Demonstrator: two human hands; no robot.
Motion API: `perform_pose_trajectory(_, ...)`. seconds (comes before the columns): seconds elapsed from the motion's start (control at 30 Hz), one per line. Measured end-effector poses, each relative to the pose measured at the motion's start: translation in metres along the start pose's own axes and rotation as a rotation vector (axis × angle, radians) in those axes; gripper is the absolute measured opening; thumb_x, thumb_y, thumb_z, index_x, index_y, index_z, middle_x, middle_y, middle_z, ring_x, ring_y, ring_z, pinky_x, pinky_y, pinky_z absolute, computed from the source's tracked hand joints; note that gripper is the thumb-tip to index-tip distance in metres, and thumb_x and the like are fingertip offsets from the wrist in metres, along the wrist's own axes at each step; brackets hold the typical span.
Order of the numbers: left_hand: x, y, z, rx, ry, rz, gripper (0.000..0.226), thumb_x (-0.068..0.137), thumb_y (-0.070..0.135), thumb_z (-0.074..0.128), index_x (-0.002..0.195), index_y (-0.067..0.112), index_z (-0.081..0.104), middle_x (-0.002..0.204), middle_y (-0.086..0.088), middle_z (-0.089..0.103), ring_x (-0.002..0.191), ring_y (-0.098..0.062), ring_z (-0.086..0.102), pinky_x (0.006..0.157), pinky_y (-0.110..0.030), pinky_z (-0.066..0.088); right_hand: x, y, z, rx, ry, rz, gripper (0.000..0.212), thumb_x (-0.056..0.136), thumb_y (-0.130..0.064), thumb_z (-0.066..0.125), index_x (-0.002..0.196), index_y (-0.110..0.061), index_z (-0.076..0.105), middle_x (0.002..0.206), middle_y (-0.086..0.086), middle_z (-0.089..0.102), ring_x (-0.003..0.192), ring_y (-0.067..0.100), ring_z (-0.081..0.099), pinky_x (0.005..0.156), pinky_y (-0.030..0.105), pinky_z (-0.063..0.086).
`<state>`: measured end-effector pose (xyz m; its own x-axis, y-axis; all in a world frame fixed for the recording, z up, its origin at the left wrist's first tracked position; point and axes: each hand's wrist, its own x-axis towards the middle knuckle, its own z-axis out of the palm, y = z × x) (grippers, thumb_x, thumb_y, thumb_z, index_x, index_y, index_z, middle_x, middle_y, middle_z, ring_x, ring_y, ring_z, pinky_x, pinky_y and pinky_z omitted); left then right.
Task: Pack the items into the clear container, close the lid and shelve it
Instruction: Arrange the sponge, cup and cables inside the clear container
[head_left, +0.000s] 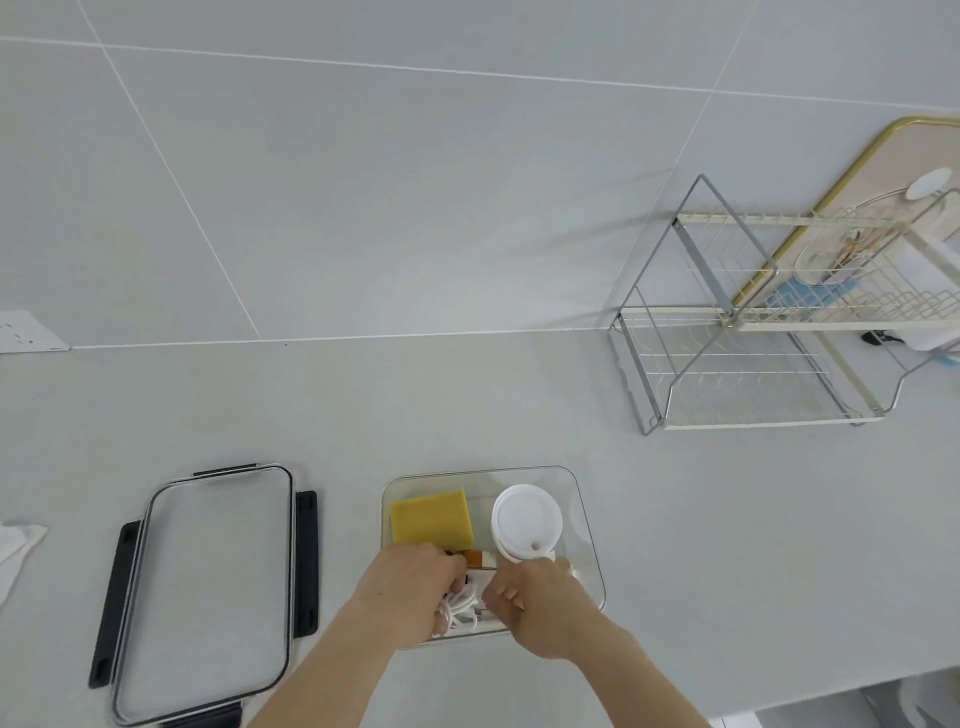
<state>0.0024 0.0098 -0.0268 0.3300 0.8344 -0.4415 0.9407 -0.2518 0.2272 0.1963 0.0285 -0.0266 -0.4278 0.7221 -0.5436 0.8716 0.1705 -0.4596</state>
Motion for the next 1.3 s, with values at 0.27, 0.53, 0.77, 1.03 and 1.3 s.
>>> perform_pose_trajectory(0.27,-0.005,-0.009,-0.003,0.05,-0.006,-0.003,0.027,0.075,0.022,0.059,0.1,0.029,0.06,0.1,0.006,0.066,0.091,-0.024,0.062,0.074,-0.033,0.044,-0.018,0.009,-0.008,-0.248,-0.08,-0.024,0.058,0.105,-0.053,0.022,0.094,-0.019,0.067,0.097,0.007,0.069,0.103,0.033,0.06,0.087,0.041,0.05)
perform_pose_trajectory(0.53,0.0,-0.007,-0.01,0.074,0.334,0.002,0.017,0.083,0.036,0.058,0.098,0.028,0.055,0.099,0.007,0.058,0.096,-0.021,0.053,0.081,-0.033,0.039,-0.012,0.014,-0.017,-0.132,0.335,-0.018,0.016,0.096,-0.034,0.055,0.108,-0.032,0.067,0.107,-0.011,0.071,0.1,0.02,0.065,0.078,0.034,0.052)
perform_pose_trajectory(0.77,0.013,-0.013,-0.005,0.094,0.31,-0.117,0.07,0.067,0.001,0.065,0.129,0.024,0.042,0.126,0.001,0.047,0.109,-0.025,0.047,0.093,-0.035,0.04,0.019,0.014,-0.017,-0.391,0.247,-0.012,0.05,0.092,-0.033,0.068,0.139,-0.032,0.05,0.146,-0.004,0.047,0.132,0.024,0.046,0.095,0.037,0.05)
perform_pose_trajectory(1.03,0.013,-0.018,0.005,0.099,0.38,-0.106,0.078,0.046,-0.009,0.07,0.116,0.022,0.058,0.116,0.002,0.059,0.101,-0.025,0.056,0.084,-0.036,0.049,0.029,0.027,-0.013,-0.516,0.276,-0.071,0.061,0.076,0.006,0.066,0.13,-0.021,0.056,0.143,0.0,0.047,0.143,0.025,0.033,0.12,0.035,0.024)
perform_pose_trajectory(1.3,0.003,-0.014,0.001,0.027,0.48,-0.106,0.077,0.055,-0.002,0.073,0.125,0.024,0.056,0.124,0.004,0.058,0.117,-0.024,0.053,0.102,-0.035,0.041,0.01,0.022,-0.028,-0.291,0.438,-0.155,0.054,0.081,-0.003,0.07,0.13,-0.025,0.062,0.149,0.0,0.051,0.15,0.026,0.031,0.125,0.037,0.019)
